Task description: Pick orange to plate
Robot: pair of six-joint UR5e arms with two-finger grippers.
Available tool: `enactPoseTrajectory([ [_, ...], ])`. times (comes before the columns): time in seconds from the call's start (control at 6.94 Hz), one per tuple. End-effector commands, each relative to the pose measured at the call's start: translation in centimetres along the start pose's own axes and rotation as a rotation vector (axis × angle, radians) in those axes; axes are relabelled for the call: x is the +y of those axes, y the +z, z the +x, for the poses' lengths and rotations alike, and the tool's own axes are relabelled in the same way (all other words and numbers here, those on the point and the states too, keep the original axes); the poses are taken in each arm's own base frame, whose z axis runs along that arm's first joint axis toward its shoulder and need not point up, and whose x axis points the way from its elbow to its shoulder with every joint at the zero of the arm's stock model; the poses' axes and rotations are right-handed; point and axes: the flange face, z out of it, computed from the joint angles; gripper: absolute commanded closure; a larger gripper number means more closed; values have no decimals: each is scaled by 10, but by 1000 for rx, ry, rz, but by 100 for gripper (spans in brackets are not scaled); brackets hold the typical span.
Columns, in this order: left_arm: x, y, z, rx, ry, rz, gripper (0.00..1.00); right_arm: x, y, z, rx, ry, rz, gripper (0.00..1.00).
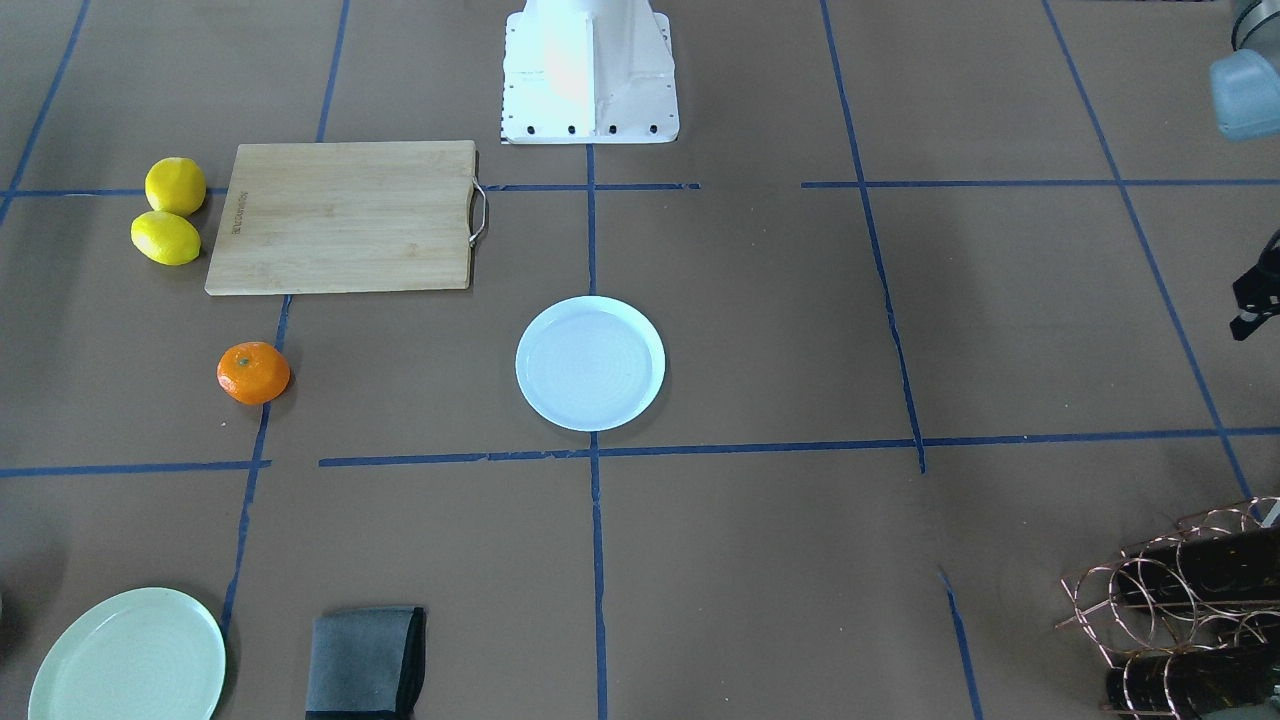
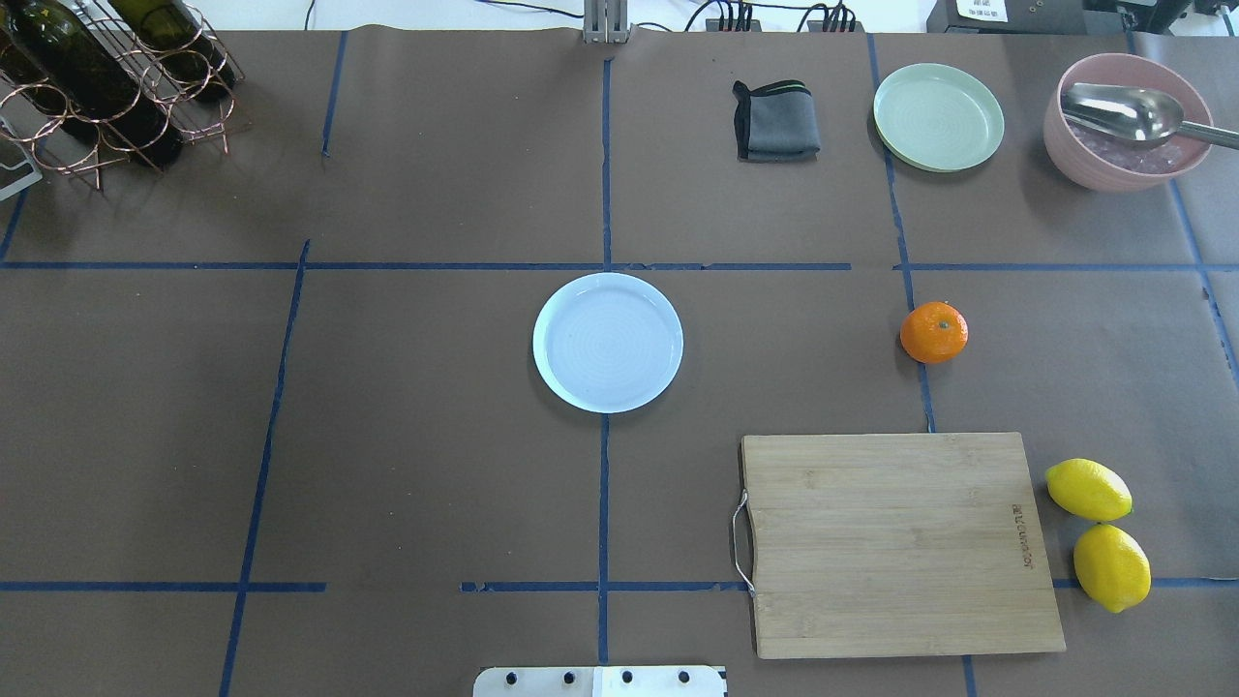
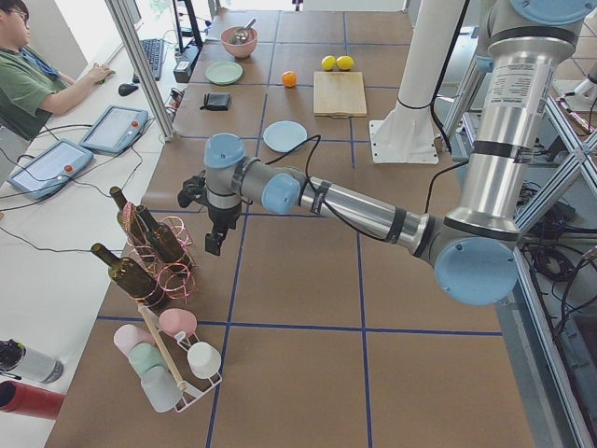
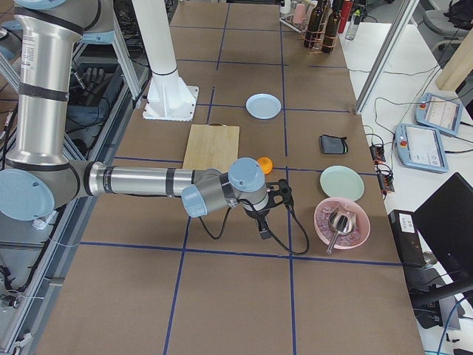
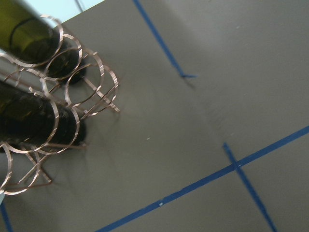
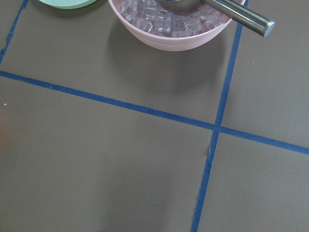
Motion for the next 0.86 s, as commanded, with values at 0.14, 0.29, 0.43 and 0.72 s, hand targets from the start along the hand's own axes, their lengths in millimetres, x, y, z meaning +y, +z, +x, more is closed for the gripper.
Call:
enactPoseTrajectory([
  [0.14,112,26,-79,101,-75,-103,0,-12,7,-21,-20,-17,-11,0],
  [0.29,131,31,-85,106,-88,-121,0,-32,17,-44,-34,-13,-19,0],
  [0.43,132,32,-87,102,-90,-124,0,-60,28,-75,-49,-22,-25,0],
  [0.72,132,34,-88,92,-82,-125,0,-111,68,-170,-66,13,-48,0],
])
